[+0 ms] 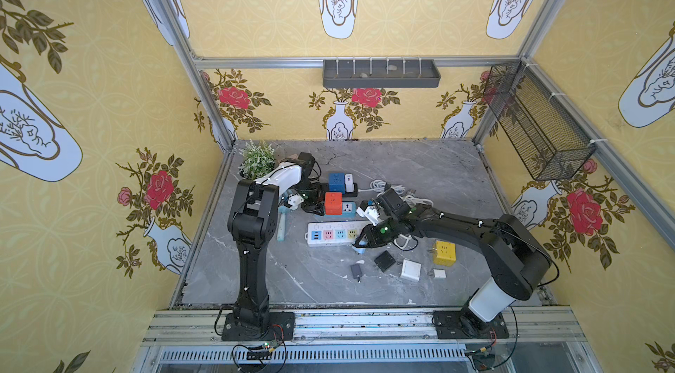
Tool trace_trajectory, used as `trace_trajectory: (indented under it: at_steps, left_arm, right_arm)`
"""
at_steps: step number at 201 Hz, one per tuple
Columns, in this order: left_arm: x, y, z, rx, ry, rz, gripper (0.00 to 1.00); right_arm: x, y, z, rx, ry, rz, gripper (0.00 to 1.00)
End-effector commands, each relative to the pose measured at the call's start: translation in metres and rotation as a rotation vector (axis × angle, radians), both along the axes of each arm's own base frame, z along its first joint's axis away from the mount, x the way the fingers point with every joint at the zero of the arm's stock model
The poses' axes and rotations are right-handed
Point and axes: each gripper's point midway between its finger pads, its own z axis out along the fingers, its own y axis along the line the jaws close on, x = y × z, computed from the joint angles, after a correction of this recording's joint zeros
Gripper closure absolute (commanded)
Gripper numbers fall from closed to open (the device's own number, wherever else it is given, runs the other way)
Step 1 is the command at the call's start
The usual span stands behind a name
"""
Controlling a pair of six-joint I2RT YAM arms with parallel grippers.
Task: Pull the plug off the socket
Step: Place the plug at the center of the board.
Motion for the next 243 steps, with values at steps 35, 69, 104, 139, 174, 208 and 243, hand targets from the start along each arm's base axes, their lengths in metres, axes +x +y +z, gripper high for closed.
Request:
trace_trajectory:
  at_steps: [35, 69, 104, 139, 174, 208, 243]
  left_arm:
    - [-0.018, 0.023, -0.016, 0.130, 0.070, 0.008, 1.00]
    - [-0.018, 0.023, -0.016, 0.128, 0.071, 0.010, 1.00]
    - [-0.018, 0.023, -0.016, 0.128, 0.070, 0.009, 1.00]
    - [-0.018, 0.023, -0.016, 0.128, 0.072, 0.011, 1.00]
    - [-0.018, 0.022, -0.018, 0.128, 0.075, 0.010, 1.00]
    - [-0.019, 0.021, -0.018, 0.127, 0.077, 0.010, 1.00]
    - [-0.019, 0.021, -0.018, 0.126, 0.074, 0.007, 1.00]
  right_arm:
    - [-0.003, -0.005, -0.016, -0.069, 0.058, -0.018, 0.66]
    - [-0.003, -0.005, -0.024, -0.090, 0.074, -0.022, 0.62]
    - [-0.003, -0.007, -0.030, -0.108, 0.084, -0.028, 0.56]
    - [-0.002, -0.010, -0.030, -0.122, 0.069, -0.031, 0.50]
    - [0.001, -0.012, -0.018, -0.112, 0.028, -0.035, 0.41]
    - [0.005, -0.014, -0.004, -0.103, -0.029, -0.021, 0.37]
    - [0.022, -0.011, 0.006, -0.120, -0.128, 0.004, 0.36]
